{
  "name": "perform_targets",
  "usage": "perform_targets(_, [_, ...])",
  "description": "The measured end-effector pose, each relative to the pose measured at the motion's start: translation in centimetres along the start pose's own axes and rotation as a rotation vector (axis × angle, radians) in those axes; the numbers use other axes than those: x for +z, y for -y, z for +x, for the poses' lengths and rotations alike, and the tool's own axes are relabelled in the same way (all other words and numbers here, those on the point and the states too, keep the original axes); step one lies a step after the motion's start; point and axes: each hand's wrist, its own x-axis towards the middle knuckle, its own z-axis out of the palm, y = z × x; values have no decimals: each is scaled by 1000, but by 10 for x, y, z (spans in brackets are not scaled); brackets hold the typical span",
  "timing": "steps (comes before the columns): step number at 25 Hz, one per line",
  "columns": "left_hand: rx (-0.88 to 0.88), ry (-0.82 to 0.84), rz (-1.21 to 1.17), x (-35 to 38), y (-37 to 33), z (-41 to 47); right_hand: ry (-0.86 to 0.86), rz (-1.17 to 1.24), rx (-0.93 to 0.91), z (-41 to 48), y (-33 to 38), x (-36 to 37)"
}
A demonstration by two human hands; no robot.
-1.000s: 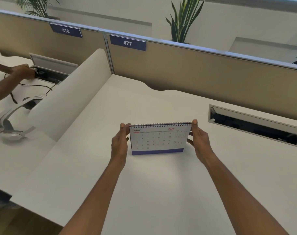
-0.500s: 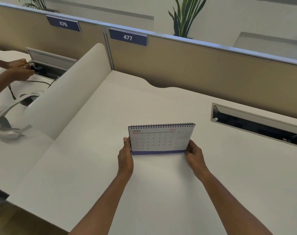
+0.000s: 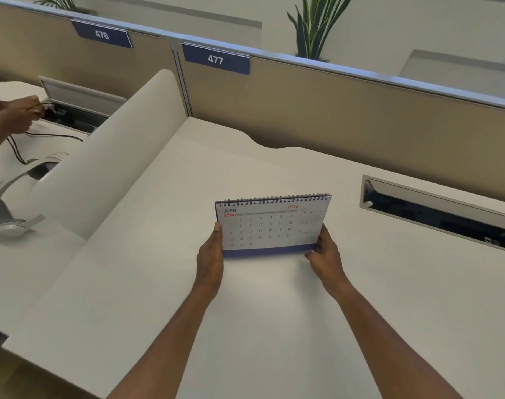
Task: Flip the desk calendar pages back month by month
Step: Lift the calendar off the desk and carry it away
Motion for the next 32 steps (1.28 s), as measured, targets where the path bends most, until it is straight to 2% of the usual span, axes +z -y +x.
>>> perform_targets(15, [114,0,29,-7,4,25,-21,3,-17,17,7,22])
perform_targets(32, [230,-179,46,-49,-66,181,108,-39,-117,184,80,121])
